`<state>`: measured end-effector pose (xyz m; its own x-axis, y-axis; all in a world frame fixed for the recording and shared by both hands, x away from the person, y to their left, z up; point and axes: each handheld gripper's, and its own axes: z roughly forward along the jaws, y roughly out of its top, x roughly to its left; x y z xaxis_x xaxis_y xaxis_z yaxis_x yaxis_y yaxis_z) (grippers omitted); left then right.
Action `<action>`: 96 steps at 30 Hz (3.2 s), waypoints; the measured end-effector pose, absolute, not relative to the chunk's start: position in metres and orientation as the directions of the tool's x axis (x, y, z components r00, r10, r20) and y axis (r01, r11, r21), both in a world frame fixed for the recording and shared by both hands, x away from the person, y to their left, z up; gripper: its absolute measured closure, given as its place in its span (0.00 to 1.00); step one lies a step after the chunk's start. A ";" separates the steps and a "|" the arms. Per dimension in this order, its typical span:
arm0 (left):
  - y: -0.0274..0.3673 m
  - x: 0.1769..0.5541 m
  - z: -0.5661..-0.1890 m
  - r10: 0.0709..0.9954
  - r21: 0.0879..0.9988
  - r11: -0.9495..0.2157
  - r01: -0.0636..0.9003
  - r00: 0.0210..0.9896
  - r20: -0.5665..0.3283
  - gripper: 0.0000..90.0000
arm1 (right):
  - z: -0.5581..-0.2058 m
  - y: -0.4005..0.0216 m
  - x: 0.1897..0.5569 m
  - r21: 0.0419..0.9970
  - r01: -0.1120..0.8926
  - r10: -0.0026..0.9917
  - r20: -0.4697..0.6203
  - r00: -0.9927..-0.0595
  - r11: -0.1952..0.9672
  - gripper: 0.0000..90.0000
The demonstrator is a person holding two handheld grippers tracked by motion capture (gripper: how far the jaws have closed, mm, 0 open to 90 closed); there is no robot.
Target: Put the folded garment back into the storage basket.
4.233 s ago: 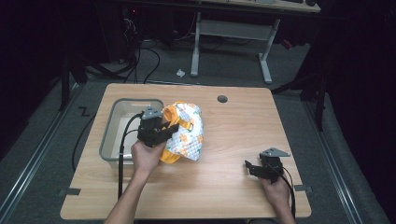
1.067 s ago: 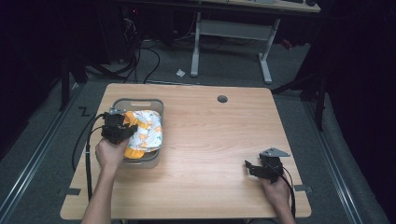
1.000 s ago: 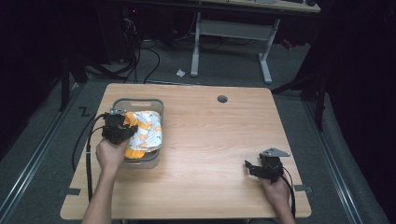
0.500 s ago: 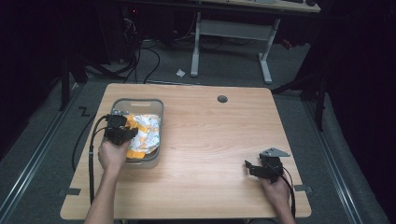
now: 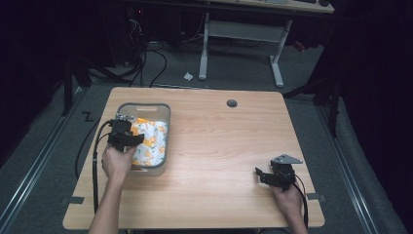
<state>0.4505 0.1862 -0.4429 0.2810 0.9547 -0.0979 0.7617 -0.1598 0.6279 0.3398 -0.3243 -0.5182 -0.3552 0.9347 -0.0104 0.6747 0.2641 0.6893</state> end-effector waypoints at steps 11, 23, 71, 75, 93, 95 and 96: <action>0.178 0.433 -0.421 0.940 0.711 -0.160 0.684 0.326 -0.101 0.47 | -0.518 -0.324 0.340 0.689 0.675 0.935 -0.011 -0.355 0.264 0.31; 0.159 0.423 -0.405 0.908 0.749 -0.186 0.636 0.402 -0.116 0.43 | -0.518 -0.324 0.340 0.689 0.675 0.935 -0.011 -0.355 0.264 0.31; 0.074 0.382 -0.422 0.785 0.781 -0.295 0.551 0.605 -0.131 0.42 | -0.518 -0.324 0.340 0.689 0.674 0.935 -0.011 -0.355 0.264 0.31; 0.067 0.380 -0.427 0.776 0.780 -0.296 0.552 0.615 -0.140 0.42 | -0.518 -0.324 0.340 0.689 0.676 0.936 -0.009 -0.353 0.261 0.31; 0.043 0.370 -0.445 0.740 0.773 -0.309 0.554 0.650 -0.171 0.43 | -0.518 -0.324 0.340 0.689 0.676 0.936 -0.009 -0.353 0.262 0.31; 0.041 0.369 -0.448 0.737 0.772 -0.307 0.557 0.652 -0.177 0.43 | -0.518 -0.324 0.340 0.689 0.676 0.936 -0.009 -0.353 0.262 0.31; 0.041 0.369 -0.449 0.737 0.771 -0.308 0.557 0.653 -0.178 0.43 | -0.518 -0.324 0.340 0.688 0.676 0.936 -0.009 -0.353 0.262 0.31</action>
